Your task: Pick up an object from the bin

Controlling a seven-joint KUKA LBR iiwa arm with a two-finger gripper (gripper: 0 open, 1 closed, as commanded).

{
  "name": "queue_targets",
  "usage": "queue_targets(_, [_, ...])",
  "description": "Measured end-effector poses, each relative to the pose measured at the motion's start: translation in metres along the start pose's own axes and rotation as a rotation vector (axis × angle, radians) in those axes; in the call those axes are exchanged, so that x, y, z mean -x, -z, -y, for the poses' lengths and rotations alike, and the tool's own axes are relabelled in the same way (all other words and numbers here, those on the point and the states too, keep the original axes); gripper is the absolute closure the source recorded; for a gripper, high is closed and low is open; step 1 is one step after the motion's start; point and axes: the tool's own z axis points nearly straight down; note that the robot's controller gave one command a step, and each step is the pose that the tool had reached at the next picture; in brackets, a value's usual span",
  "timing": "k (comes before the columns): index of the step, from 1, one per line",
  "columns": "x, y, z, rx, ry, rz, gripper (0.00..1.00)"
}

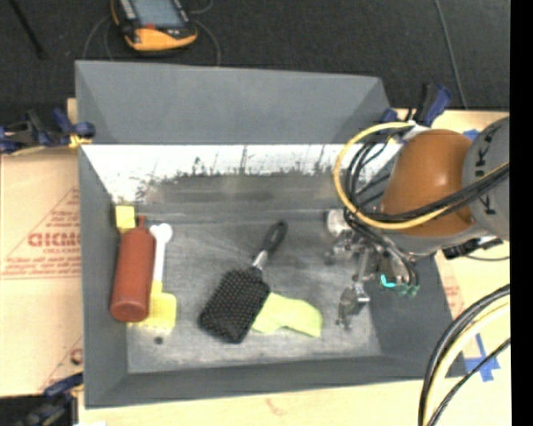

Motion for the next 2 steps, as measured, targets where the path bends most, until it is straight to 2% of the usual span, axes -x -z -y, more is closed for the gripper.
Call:
queue_targets(1, [0.000, 0.002, 0.000, 0.000, 0.001, 0.003, 0.00])
queue_targets(2, [0.013, 0.012, -0.012, -0.002, 0.033, 0.007, 0.00])
